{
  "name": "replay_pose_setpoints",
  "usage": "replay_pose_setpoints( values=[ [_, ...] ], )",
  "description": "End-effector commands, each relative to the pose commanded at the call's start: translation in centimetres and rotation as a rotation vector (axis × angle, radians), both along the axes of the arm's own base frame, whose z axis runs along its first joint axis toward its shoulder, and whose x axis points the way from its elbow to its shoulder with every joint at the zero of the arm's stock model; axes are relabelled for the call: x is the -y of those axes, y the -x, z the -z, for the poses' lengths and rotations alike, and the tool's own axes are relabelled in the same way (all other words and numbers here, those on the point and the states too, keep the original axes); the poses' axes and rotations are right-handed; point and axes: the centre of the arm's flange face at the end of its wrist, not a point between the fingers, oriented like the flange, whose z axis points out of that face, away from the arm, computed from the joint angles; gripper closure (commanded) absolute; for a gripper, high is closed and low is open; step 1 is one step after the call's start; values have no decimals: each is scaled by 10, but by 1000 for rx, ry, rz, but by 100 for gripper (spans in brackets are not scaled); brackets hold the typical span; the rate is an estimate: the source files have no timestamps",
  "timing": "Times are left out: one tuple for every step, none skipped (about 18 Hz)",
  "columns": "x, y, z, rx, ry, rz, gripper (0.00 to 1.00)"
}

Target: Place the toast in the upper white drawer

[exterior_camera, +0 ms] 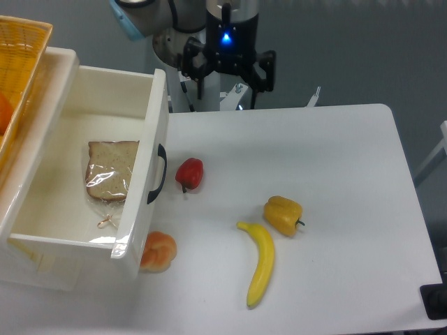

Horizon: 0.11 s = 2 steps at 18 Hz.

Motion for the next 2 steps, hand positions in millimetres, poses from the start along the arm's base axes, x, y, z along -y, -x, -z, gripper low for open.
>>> replay_pose_setpoints(
  values=[
    [2, 7, 5, 8, 6, -6, 0],
    [2, 12, 10, 16, 10, -9, 0]
  ],
)
